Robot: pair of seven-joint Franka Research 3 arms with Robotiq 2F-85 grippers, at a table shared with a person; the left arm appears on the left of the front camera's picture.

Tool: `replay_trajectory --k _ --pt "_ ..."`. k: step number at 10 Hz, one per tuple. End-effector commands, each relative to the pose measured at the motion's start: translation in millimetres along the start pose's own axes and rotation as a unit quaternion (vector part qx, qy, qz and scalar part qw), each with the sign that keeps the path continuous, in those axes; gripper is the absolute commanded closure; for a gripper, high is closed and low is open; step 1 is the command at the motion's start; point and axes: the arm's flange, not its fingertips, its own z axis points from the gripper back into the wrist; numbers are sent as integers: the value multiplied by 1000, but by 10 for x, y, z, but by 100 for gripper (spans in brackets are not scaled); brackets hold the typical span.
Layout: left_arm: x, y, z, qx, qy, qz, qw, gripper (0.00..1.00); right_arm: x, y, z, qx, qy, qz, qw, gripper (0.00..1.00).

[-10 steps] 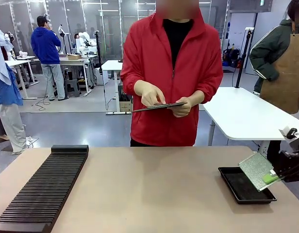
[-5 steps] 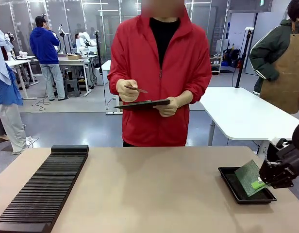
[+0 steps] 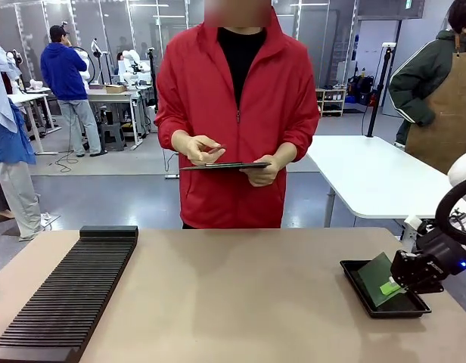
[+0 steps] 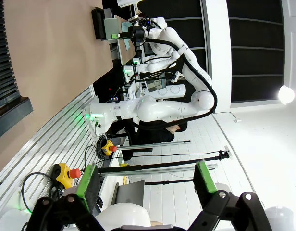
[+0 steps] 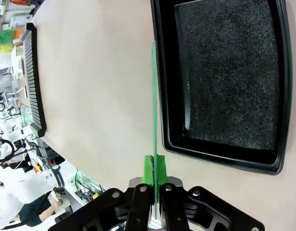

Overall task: Inspect the PCB.
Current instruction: Place the Blank PCB in the ESD tray.

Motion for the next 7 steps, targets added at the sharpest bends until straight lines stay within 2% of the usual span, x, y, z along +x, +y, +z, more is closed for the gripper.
replay_trajectory --k 1,3,4,7 --pt "10 -15 20 2 -1 1 1000 0 115 38 -33 -25 -18 5 1000 97" --pt "10 -15 20 2 -1 1 1000 0 183 28 -80 -34 -24 7 999 97" --pt "10 -15 20 2 -1 1 1000 0 199 15 -115 -29 -10 10 999 97" --pt "10 -15 20 2 -1 1 1000 0 277 -27 -134 -36 -27 12 999 97"
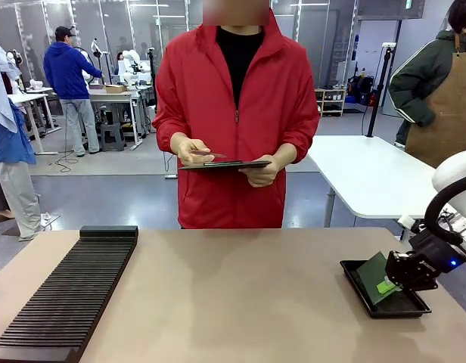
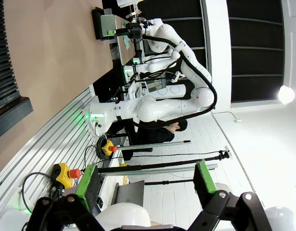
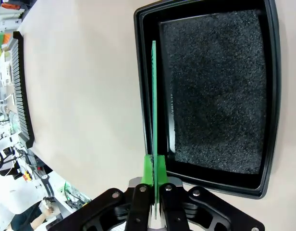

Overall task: Inspect the PCB.
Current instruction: Place the Blank PCB in the ESD tray.

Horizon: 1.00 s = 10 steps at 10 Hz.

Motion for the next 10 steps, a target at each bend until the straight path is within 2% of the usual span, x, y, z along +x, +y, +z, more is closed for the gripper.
replay_trajectory --k 1,4,5,6,7,8,9,10 --pt "10 -15 20 2 -1 1 1000 0 110 3 -44 -12 -13 5 1000 97" --pt "10 -15 20 2 -1 1 1000 0 169 13 -42 -2 -16 2 1000 97" --pt "10 -15 20 2 -1 1 1000 0 176 21 -48 -3 -17 3 1000 92" --pt "10 -15 20 2 -1 1 1000 0 188 20 -54 -10 -19 3 1000 82" --pt "10 -15 20 2 -1 1 1000 0 186 13 -58 -17 -22 1 1000 59" --pt "10 -15 20 2 -1 1 1000 0 188 5 -50 -27 -32 -2 999 50" --pt "10 -15 20 2 -1 1 1000 0 183 -8 -52 -34 -37 -9 999 26" --pt "10 -15 20 2 -1 1 1000 0 171 -14 -45 -35 -40 -10 999 17"
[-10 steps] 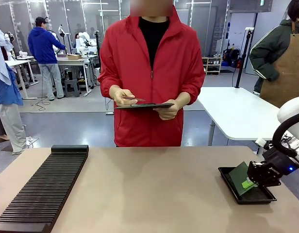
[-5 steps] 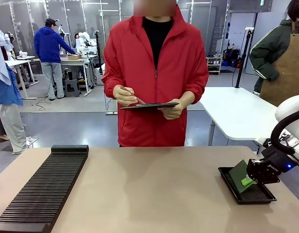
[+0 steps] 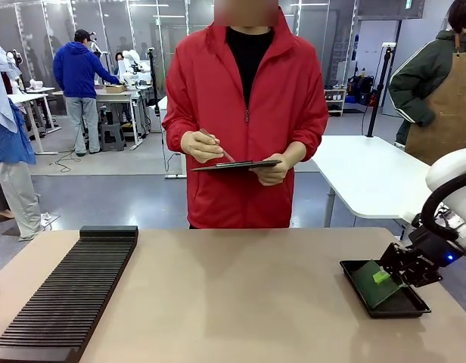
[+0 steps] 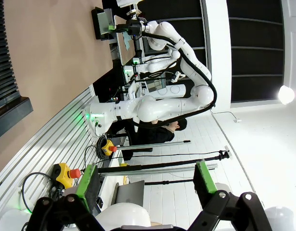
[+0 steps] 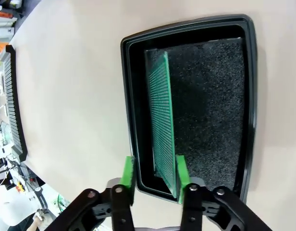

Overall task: Inspect the PCB.
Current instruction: Place the Blank PCB in the ESD tray.

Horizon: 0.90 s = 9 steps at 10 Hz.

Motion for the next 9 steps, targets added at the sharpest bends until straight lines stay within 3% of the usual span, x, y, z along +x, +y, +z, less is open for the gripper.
replay_trajectory --k 1,3,4,6,8,9 --pt "10 -15 20 2 -1 1 1000 0 -32 45 -41 -13 -16 -10 1000 0" --pt "10 -15 20 2 -1 1 1000 0 -62 86 68 -25 -37 2 999 0" --pt "10 -15 20 2 -1 1 1000 0 -62 114 156 -47 -56 15 997 13" --pt "10 -15 20 2 -1 1 1000 0 -51 135 239 -36 -61 10 997 0" --pt "10 -15 20 2 -1 1 1000 0 -26 127 216 -10 -65 -24 998 0" --pt "10 -15 20 2 -1 1 1000 0 -6 103 287 -26 -57 17 998 0"
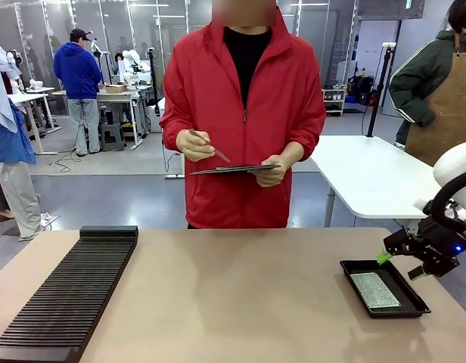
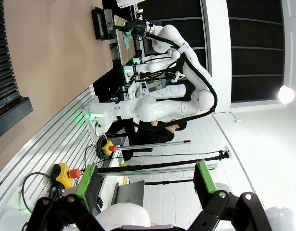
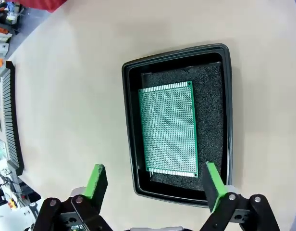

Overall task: Inspect the PCB.
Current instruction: Place the Blank PCB in the ESD tray.

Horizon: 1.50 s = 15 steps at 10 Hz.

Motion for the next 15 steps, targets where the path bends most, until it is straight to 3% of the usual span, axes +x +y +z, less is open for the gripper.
replay_trajectory --k 1,11,13,15 --pt "10 -15 21 2 -1 1 1000 0 11 10 4 -3 1 11 1000 0" --pt "10 -15 21 2 -1 1 1000 0 6 0 6 -2 1 4 1000 0" --pt "10 -15 21 2 -1 1 1000 0 -67 -3 363 34 10 -18 999 0" --pt "10 -15 21 2 -1 1 1000 0 -370 -108 943 112 15 -57 992 0"
